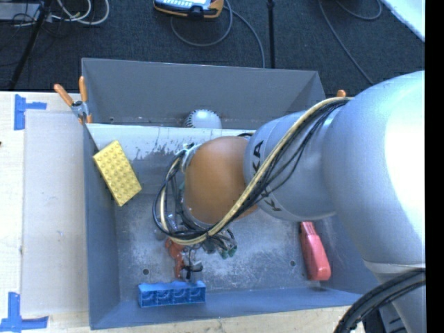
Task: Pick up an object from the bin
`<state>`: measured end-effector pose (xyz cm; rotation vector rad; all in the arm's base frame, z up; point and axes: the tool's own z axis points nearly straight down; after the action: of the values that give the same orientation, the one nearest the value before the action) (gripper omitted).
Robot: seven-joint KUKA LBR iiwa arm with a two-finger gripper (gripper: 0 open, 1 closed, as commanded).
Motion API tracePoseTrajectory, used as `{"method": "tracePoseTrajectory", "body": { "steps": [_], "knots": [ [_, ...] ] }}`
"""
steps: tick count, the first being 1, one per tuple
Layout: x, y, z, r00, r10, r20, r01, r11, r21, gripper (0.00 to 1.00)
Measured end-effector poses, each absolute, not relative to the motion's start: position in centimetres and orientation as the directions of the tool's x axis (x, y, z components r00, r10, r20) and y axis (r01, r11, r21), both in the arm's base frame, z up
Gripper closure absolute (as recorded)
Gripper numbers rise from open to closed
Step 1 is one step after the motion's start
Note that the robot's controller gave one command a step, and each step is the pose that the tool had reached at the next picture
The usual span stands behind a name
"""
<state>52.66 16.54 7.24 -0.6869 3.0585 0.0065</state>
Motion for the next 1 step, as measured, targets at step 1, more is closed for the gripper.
{"method": "tracePoseTrajectory", "body": {
  "steps": [1],
  "knots": [
    [53.39,14.65,9.01,-0.935,-0.354,-0.005,-0.354,0.935,0.003,0.00]
  ]
}}
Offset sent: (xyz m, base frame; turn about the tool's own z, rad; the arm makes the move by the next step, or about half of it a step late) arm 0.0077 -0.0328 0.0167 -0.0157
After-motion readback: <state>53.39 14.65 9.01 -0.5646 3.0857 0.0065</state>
